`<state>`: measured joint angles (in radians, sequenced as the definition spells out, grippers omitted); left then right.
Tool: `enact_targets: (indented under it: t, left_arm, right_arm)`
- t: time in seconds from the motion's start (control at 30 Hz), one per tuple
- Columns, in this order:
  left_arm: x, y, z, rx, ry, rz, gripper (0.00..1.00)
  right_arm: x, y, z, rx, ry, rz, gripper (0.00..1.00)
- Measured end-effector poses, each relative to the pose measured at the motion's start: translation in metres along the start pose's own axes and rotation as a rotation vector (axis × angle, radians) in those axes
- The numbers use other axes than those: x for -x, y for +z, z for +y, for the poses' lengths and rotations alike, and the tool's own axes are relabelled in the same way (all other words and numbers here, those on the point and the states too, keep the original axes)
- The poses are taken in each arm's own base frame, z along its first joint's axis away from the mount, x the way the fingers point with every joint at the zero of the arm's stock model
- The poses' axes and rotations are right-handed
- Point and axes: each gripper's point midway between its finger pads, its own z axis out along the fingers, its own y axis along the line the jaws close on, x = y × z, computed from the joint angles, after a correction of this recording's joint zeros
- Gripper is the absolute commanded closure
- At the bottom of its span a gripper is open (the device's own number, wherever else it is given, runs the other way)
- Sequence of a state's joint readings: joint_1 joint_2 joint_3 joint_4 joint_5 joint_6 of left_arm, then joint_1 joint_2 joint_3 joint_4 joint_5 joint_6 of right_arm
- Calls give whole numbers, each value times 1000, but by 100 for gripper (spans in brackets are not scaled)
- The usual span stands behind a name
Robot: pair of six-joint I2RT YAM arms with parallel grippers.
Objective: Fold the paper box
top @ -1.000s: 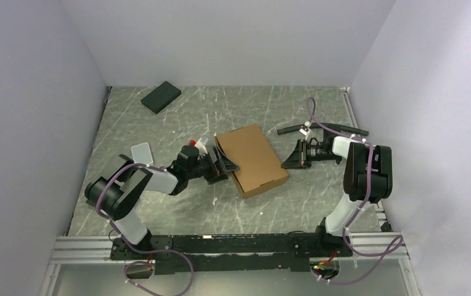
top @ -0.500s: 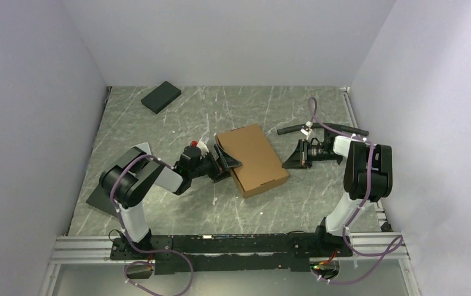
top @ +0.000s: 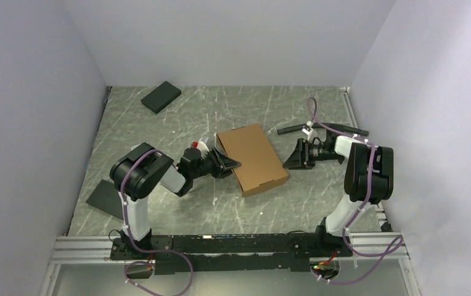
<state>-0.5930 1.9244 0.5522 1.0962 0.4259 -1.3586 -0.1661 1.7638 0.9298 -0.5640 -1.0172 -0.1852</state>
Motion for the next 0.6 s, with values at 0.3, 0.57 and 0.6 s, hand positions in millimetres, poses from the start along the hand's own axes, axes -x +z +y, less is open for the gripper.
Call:
enact_targets:
  t: [0.3, 0.57, 0.6]
  left_arm:
    - [28, -37, -7, 65, 37, -40, 72]
    - [89, -76, -80, 348, 378, -117, 70]
    - [98, -82, -92, 383, 434, -131, 70]
  right_arm:
    - [32, -66, 46, -105, -339, -199, 20]
    - [41, -104, 85, -171, -517, -338, 18]
    - [40, -104, 85, -171, -517, -337, 18]
